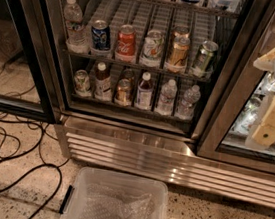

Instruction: Pick orange can from middle shelf of fridge

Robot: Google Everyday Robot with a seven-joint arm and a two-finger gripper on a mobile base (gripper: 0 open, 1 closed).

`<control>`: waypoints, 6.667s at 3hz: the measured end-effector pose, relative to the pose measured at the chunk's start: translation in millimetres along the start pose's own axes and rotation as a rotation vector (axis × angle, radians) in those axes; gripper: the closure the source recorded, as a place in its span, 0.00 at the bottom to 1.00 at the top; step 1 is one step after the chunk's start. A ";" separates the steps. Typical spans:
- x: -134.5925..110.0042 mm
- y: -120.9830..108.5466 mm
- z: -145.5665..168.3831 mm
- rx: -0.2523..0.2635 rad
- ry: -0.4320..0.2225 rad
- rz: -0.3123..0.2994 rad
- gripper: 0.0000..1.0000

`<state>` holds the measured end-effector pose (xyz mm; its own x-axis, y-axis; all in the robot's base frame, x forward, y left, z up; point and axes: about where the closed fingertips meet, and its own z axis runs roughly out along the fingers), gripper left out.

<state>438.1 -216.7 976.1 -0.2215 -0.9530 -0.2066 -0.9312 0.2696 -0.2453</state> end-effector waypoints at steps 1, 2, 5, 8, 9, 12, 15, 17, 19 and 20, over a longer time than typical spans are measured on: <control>0.0 0.0 0.0 0.000 0.000 0.000 0.00; 2.2 2.3 20.4 0.012 -0.023 0.063 0.00; 22.8 -2.4 78.0 0.039 -0.063 0.277 0.00; -7.3 -21.8 155.7 0.027 -0.375 0.496 0.00; -12.5 -35.7 173.5 0.010 -0.375 0.547 0.00; -28.4 -52.5 213.2 0.048 -0.502 0.680 0.00; -30.1 -99.5 217.4 0.219 -0.597 0.787 0.00; -62.9 -147.8 242.4 0.273 -0.675 0.898 0.00; -76.4 -151.8 243.7 0.310 -0.710 0.900 0.00; -98.9 -163.3 244.8 0.359 -0.772 0.914 0.00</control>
Offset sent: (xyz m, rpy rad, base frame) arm 0.0101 0.0026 -0.0662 0.1156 -0.0113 -0.1725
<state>683.0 -132.7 804.8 -0.4050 -0.0997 -0.9089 -0.3674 0.9280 0.0620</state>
